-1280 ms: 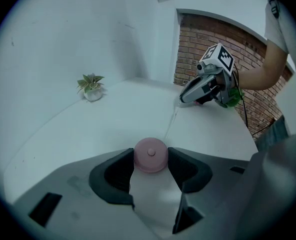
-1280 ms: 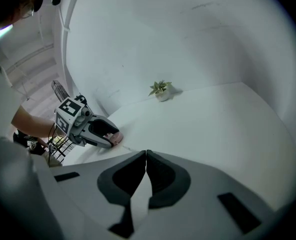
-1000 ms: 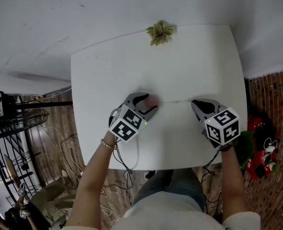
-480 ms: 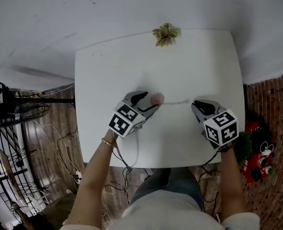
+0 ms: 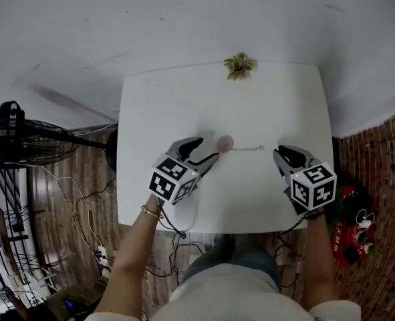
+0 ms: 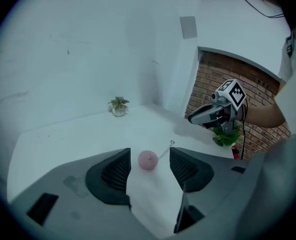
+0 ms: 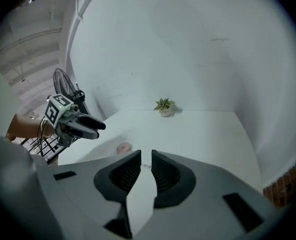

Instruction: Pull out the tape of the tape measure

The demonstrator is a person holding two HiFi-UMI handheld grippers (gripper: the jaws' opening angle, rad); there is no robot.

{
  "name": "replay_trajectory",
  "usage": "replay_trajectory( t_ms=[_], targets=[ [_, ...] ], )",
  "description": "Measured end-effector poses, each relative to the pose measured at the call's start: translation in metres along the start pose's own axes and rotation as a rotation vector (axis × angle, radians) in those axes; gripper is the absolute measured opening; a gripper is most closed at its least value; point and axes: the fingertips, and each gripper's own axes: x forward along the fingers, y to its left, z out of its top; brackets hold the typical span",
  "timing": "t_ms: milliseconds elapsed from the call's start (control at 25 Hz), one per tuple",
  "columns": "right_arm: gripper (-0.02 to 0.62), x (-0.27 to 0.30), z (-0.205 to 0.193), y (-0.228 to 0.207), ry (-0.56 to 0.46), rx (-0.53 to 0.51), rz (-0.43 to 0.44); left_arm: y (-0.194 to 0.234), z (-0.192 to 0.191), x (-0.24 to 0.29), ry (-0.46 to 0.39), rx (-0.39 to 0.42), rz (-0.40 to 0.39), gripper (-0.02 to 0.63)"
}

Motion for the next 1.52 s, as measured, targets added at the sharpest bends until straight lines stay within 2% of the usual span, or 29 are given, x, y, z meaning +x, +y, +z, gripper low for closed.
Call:
replay_trajectory(
  t_ms=[160,320,440,680,800,920,1160,1360,1520],
  targets=[
    [0.072,-0.027,0.021,0.009,-0.082,0.015,-0.025,-0.007,0.018,-0.034,-0.083,-0.024,0.071,0.239],
    [0.08,-0.057,0.043,0.023,-0.152,-0.022,-0.054,-0.003,0.042,-0.073,-0.183,-0.041,0.238,0.235],
    [0.08,-0.084,0.064,0.031,-0.242,-0.023,-0.091,-0.005,0.058,-0.102,-0.277,-0.093,0.339,0.214],
    [0.05,-0.142,0.098,0.033,-0.496,0.073,-0.259,-0.01,0.079,-0.154,-0.447,-0.24,0.455,0.113],
    [0.034,-0.168,0.102,0.031,-0.583,0.098,-0.351,-0.014,0.083,-0.178,-0.515,-0.269,0.491,0.052],
    [0.025,-0.189,0.104,0.027,-0.648,0.112,-0.432,-0.017,0.083,-0.199,-0.577,-0.278,0.529,0.025],
    [0.002,-0.212,0.091,0.017,-0.687,0.128,-0.549,-0.022,0.074,-0.217,-0.623,-0.217,0.63,0.012],
    [0.002,-0.217,0.088,0.019,-0.691,0.13,-0.558,-0.024,0.067,-0.222,-0.628,-0.235,0.654,0.012],
    [0.002,-0.22,0.09,0.018,-0.699,0.119,-0.558,-0.026,0.068,-0.225,-0.626,-0.208,0.653,0.012]
  ],
)
